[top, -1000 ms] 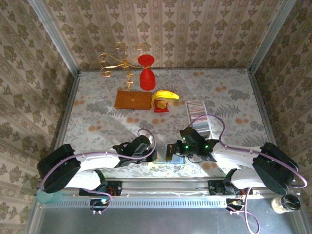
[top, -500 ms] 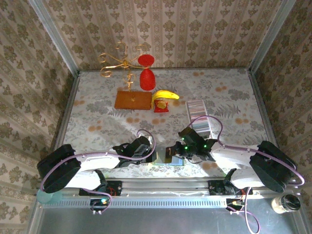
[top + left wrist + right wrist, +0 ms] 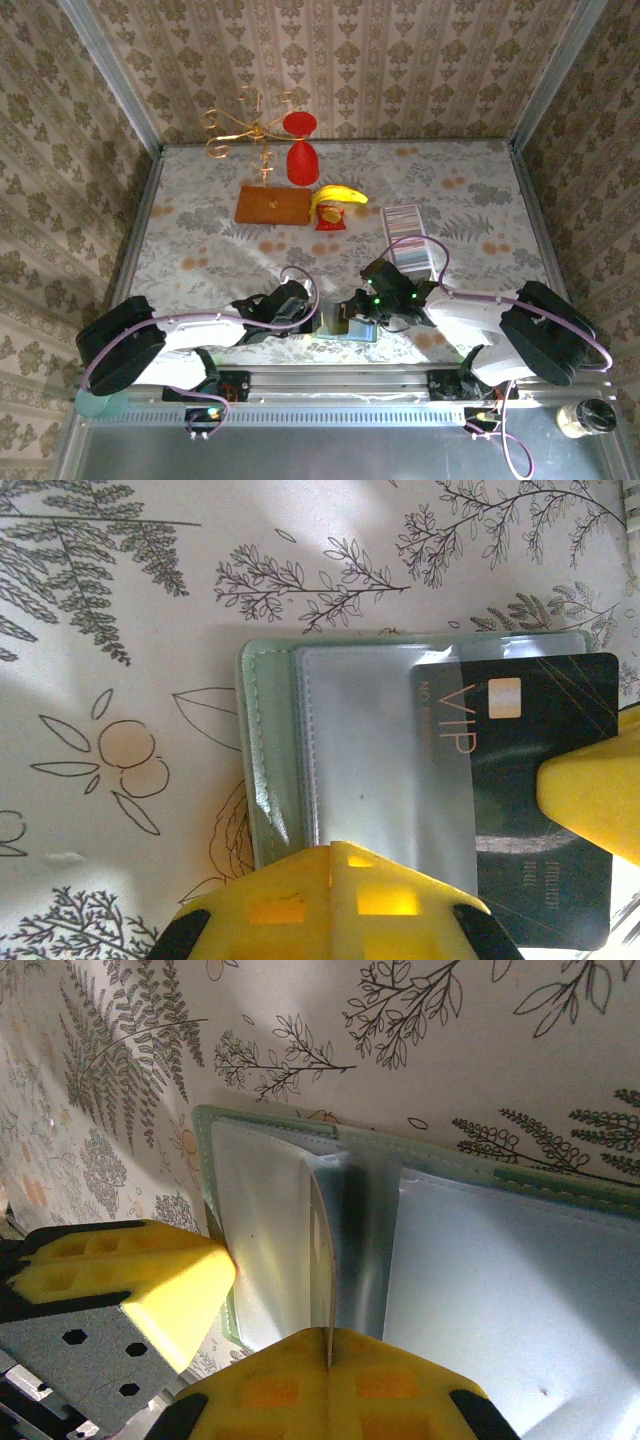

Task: Put the credit cards into the card holder
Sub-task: Insert the credit card into the card slot.

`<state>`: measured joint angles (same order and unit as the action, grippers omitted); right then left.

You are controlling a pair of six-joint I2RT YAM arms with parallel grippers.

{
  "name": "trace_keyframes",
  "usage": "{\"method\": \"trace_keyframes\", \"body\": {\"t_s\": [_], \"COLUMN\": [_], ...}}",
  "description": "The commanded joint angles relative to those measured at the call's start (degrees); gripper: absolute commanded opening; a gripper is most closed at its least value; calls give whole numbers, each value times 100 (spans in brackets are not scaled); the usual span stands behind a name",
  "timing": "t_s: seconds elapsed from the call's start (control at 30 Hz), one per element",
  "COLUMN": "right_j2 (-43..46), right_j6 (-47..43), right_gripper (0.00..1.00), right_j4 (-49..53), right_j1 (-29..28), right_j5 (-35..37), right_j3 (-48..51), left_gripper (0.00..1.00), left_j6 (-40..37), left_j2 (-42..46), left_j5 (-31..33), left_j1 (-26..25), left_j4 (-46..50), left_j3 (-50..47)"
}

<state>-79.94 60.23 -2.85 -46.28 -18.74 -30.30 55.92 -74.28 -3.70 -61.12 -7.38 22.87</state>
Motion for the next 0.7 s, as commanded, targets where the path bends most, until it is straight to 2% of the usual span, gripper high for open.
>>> {"method": "trace_keyframes", "body": {"t_s": [0.0,0.2,0.4,0.67], "right_j2": [-152,-192,-171,-391], "right_j6": [20,-52,-236,-376], "right_gripper": [3,15,27,26], "right_j4": [200,370,1017,1319], "right_j1": [-50,-97,-127,-349], "right_j5": [232,255,452,538], "right_j3": [-36,-166,-417,-742], "left_gripper": [0,0,0,0], "left_j6": [94,120,121,143], "left_j2": [-122,-148,-146,-138], "left_j5": [52,49,39,36], "left_j1": [-70,-84,-110,-155], "left_j4": [3,-51,-89,-205], "left_j3": [-99,-120,-143,-204]}}
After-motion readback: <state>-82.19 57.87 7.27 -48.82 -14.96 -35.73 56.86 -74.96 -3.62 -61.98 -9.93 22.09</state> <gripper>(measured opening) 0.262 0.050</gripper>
